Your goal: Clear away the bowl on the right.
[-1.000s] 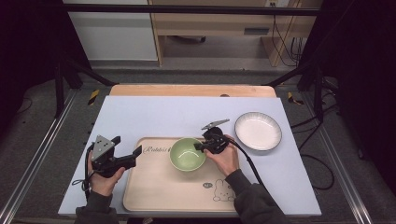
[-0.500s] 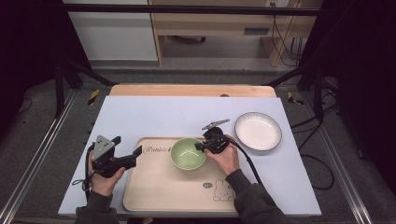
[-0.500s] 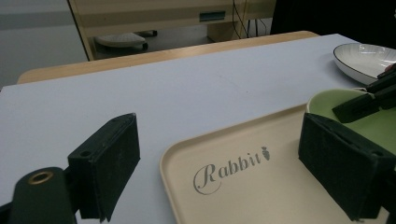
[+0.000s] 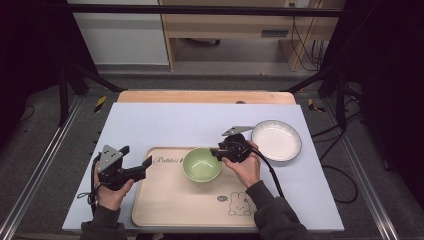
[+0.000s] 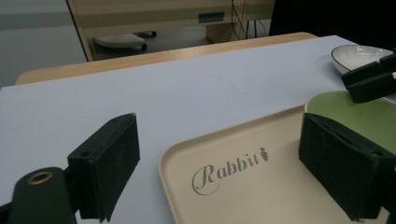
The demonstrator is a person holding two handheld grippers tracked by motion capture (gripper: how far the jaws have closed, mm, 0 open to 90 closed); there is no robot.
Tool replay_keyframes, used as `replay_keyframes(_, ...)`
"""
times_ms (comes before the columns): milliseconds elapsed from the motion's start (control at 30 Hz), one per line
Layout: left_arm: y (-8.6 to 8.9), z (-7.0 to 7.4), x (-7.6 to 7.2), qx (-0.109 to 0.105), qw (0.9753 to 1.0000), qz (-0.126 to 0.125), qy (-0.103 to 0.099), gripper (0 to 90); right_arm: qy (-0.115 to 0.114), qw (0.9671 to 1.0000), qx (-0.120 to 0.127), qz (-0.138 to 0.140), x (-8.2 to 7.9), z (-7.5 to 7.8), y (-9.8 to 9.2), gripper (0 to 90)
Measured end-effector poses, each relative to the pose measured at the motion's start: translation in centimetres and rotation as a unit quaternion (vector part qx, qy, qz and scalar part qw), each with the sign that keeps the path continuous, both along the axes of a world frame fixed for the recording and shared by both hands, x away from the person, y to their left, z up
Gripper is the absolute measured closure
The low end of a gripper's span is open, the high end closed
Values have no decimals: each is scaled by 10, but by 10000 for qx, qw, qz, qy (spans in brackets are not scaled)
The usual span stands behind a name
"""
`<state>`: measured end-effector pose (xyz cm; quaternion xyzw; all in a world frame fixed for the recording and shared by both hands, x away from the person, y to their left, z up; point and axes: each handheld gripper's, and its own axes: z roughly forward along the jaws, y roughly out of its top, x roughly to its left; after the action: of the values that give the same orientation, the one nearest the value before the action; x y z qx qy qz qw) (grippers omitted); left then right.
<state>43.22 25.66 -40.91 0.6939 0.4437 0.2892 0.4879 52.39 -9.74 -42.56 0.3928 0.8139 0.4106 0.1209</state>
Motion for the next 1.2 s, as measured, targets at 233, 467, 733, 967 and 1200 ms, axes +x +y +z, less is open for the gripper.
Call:
replay_keyframes(233, 1, 1, 0, -3, 10000, 7, -12, 121, -701, 9963, 440, -232, -13, 19, -13, 338)
replay_keyframes(467, 2, 1, 0, -28, 10000, 3, 17, 118, -1083, 9921, 513, -376, -28, 29, -27, 199)
replay_keyframes(733, 5, 3, 0, -78, 10000, -3, 15, 113, -1191, 9915, 382, -360, -45, 33, -42, 177)
replay_keyframes(967, 6, 1, 0, -77, 10000, 19, 31, 111, -1433, 9875, 474, -455, -62, 35, -61, 141)
replay_keyframes(1200, 6, 0, 0, -71, 10000, 2, 25, 110, -1531, 9851, 513, -592, -75, 33, -78, 110)
